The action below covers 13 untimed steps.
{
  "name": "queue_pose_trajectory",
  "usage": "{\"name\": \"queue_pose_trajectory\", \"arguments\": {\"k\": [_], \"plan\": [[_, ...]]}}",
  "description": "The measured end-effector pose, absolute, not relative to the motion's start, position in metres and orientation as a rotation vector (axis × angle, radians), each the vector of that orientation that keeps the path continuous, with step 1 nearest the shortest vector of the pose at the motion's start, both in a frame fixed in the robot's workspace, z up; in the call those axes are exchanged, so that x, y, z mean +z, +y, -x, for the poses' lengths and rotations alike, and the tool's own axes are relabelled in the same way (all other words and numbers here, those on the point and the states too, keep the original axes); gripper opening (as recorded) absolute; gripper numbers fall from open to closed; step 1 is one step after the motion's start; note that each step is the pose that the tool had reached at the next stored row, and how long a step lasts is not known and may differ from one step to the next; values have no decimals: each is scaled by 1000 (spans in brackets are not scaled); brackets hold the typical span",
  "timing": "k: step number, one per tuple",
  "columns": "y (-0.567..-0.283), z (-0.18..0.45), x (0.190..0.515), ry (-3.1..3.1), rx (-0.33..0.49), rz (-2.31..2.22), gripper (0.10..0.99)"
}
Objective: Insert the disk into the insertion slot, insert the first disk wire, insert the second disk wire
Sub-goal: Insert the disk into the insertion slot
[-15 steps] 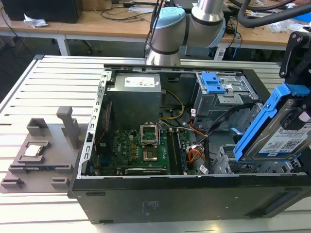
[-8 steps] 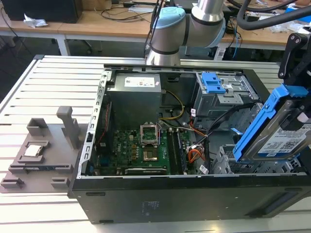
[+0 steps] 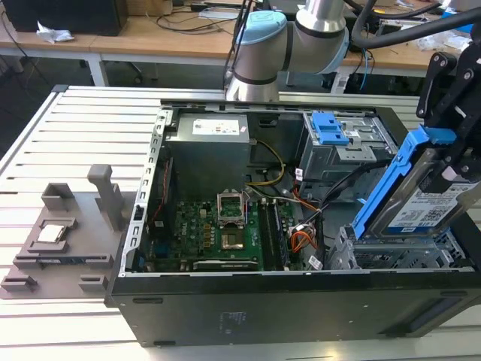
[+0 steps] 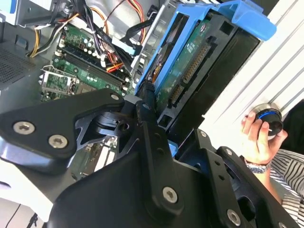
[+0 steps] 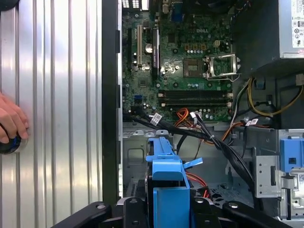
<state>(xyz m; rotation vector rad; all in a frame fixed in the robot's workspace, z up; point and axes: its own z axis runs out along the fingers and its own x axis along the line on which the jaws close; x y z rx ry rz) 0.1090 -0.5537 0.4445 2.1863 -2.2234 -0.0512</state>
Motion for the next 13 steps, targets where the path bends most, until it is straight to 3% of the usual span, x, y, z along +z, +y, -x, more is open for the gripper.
{"name": "queue_pose_trajectory", "arguments": {"k": [13], "plan": [[-548,-109,429,-2218,-51,-2192,361]]}}
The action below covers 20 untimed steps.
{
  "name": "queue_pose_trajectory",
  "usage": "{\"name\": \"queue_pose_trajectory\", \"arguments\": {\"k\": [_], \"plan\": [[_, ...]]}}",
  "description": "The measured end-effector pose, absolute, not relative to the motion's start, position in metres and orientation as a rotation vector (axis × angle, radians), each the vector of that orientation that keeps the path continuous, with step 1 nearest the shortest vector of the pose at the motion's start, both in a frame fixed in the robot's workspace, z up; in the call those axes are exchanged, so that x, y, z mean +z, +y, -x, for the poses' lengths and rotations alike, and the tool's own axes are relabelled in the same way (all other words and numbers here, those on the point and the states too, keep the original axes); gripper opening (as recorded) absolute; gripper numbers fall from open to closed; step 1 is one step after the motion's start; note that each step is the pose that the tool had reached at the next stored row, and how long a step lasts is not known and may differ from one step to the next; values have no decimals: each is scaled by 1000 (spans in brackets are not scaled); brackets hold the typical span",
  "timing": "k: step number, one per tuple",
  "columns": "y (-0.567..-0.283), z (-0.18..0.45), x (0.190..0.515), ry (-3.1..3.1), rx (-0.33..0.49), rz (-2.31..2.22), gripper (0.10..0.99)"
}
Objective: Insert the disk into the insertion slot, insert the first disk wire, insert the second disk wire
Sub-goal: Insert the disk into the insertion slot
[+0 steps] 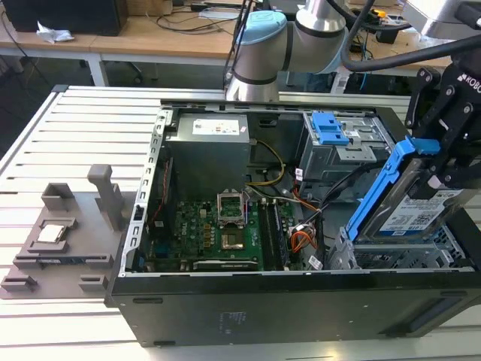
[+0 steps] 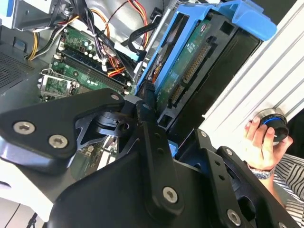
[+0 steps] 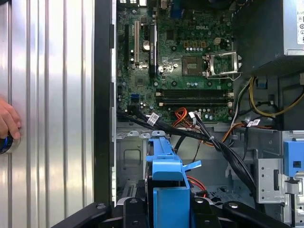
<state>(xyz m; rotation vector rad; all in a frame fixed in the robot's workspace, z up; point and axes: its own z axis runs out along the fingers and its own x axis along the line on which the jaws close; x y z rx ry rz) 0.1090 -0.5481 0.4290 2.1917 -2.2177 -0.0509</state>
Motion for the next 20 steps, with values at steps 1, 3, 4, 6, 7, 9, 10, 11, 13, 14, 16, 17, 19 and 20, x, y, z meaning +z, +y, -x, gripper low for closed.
{"name": "queue_pose_trajectory", "arguments": {"k": [1,3,4,6,7,9,10,11,13,14,16,17,19,20], "plan": [[-548,-109,427,-2218,-51,-2192,361],[-548,-109,422,-2218,-51,-2192,361],[-548,-109,420,-2218,-51,-2192,361],[-548,-109,419,-2218,-51,-2192,361],[-548,-109,416,-2218,-51,-2192,361],[-548,-109,411,-2218,-51,-2192,361],[-548,-109,410,-2218,-51,-2192,361],[-548,-109,408,-2218,-51,-2192,361],[-548,-109,404,-2218,-51,-2192,361],[-548,-109,402,-2218,-51,-2192,361],[-548,-109,398,-2218,-51,-2192,361],[-548,-109,398,-2218,-51,-2192,361],[-548,-109,393,-2218,-51,-2192,361],[-548,-109,392,-2218,-51,-2192,361]]}}
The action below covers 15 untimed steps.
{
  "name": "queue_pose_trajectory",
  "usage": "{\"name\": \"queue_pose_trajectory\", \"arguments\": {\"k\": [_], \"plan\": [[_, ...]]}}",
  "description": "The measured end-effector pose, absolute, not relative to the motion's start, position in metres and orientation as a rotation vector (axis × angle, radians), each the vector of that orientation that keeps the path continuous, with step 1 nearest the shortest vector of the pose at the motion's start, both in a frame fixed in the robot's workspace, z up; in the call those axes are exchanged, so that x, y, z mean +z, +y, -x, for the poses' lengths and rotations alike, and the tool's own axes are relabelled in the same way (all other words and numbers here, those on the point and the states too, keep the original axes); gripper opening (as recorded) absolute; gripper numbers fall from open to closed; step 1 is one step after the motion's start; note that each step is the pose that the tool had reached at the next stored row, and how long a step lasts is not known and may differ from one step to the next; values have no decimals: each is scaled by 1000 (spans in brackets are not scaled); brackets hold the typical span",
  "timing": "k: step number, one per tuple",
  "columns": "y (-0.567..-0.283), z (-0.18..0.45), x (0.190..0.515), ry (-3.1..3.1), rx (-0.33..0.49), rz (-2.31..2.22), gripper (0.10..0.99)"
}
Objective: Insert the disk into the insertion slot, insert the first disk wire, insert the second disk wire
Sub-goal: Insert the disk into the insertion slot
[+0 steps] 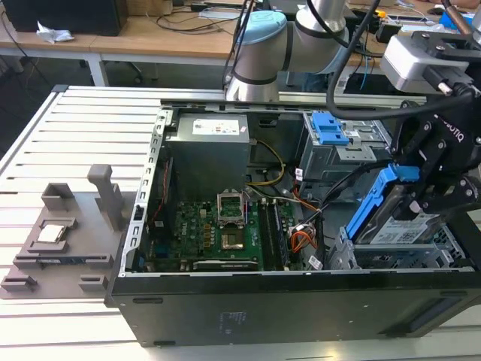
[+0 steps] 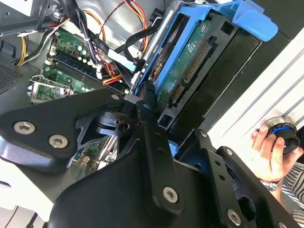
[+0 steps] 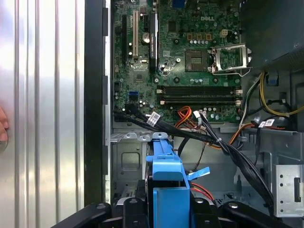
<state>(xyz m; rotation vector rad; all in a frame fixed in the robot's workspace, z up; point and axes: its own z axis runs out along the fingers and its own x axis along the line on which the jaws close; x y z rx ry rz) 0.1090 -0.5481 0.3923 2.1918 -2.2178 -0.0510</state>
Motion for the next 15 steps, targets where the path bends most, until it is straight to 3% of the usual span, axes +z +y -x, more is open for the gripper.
{"name": "queue_pose_trajectory", "arguments": {"k": [15], "plan": [[-548,-109,383,-2218,-51,-2192,369]]}}
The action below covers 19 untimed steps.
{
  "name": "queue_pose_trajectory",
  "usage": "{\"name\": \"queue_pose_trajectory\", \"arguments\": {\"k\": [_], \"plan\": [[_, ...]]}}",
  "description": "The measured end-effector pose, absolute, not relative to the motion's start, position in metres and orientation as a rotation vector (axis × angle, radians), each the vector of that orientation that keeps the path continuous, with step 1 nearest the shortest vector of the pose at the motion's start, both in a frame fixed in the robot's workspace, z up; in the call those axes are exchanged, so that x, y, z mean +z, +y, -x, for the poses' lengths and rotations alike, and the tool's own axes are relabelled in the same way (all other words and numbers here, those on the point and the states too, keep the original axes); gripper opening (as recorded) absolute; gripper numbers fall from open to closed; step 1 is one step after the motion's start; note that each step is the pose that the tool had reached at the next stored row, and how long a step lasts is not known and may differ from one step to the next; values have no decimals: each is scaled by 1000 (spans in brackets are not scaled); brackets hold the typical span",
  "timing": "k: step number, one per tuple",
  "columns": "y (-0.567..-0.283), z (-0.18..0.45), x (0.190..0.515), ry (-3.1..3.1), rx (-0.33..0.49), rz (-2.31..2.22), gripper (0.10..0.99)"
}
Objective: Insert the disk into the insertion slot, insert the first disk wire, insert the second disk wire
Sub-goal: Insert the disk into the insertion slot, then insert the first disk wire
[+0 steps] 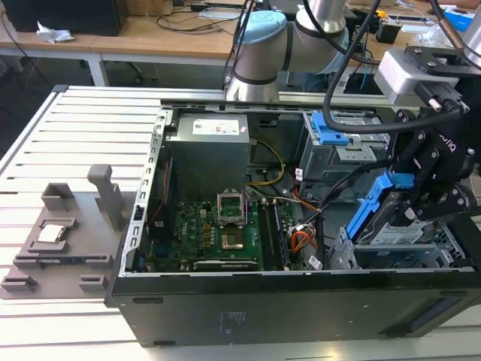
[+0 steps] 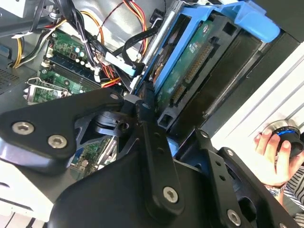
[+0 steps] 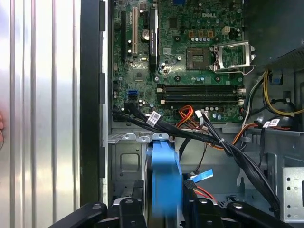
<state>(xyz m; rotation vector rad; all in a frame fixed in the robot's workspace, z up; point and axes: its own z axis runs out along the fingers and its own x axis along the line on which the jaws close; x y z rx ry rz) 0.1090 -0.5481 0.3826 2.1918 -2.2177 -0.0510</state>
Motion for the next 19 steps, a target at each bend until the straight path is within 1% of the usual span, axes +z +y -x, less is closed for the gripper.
{"name": "queue_pose_trajectory", "arguments": {"k": [1,4,5,6,7,8,9,19], "plan": [[-548,-109,383,-2218,-51,-2192,435],[-548,-109,382,-2218,-51,-2192,420],[-548,-109,382,-2218,-51,-2192,353],[-548,-109,382,-2218,-51,-2192,353],[-548,-109,382,-2218,-51,-2192,169],[-548,-109,382,-2218,-51,-2192,169],[-548,-109,382,-2218,-51,-2192,106],[-548,-109,382,-2218,-51,-2192,106]]}}
